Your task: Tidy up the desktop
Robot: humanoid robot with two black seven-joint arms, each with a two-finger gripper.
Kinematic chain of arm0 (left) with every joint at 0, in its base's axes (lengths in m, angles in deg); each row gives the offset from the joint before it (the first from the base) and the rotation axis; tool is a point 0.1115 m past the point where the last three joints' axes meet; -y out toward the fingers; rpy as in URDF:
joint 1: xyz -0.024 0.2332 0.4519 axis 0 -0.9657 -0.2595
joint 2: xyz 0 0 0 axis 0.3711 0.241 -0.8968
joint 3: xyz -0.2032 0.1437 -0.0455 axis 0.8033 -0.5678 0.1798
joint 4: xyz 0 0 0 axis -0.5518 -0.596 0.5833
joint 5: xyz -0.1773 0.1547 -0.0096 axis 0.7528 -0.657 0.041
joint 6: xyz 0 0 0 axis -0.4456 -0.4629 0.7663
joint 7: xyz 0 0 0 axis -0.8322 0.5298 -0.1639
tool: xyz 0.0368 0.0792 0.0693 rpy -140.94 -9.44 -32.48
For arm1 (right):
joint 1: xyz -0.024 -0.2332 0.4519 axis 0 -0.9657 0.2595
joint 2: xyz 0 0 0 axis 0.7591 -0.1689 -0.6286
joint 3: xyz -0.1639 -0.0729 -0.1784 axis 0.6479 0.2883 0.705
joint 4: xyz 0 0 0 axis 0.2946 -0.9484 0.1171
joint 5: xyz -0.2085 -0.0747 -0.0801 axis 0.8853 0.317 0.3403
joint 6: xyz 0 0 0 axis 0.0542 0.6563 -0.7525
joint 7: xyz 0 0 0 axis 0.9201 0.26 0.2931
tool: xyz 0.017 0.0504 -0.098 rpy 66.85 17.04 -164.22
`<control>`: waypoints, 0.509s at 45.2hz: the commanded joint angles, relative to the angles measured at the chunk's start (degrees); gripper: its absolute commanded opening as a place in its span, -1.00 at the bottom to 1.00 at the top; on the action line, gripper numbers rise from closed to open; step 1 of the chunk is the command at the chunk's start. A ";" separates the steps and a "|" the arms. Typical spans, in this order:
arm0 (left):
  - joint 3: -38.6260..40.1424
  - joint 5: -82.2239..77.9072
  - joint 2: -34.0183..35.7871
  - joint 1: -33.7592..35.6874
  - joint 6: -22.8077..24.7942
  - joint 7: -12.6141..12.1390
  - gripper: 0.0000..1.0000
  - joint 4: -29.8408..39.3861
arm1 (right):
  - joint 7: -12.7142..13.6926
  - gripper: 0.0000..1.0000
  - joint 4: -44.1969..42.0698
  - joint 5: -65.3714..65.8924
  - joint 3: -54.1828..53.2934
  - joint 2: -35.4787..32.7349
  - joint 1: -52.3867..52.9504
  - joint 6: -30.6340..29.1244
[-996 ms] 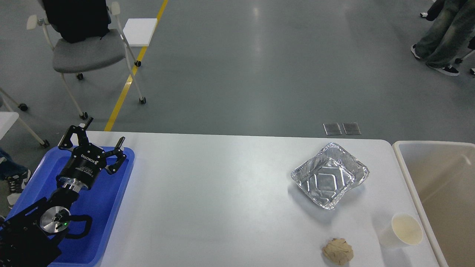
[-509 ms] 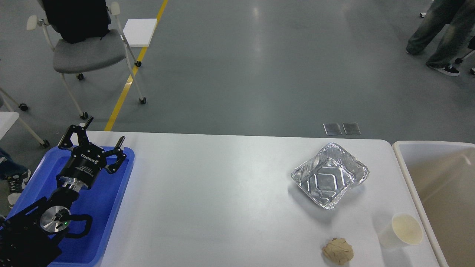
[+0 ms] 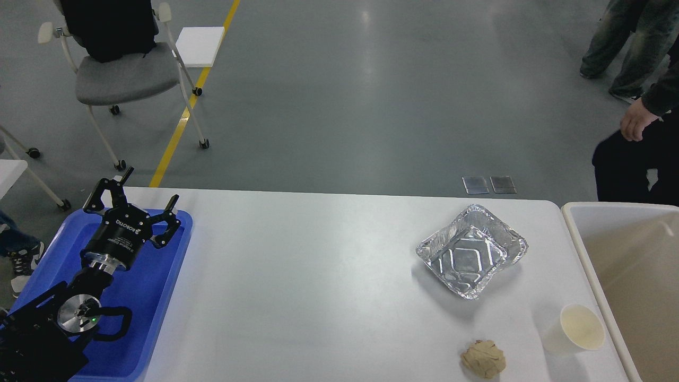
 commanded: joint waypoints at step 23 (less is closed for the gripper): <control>0.00 0.00 0.00 0.00 0.00 0.05 0.98 0.00 | 9.88 1.00 -1.16 27.65 0.50 16.05 11.52 -7.73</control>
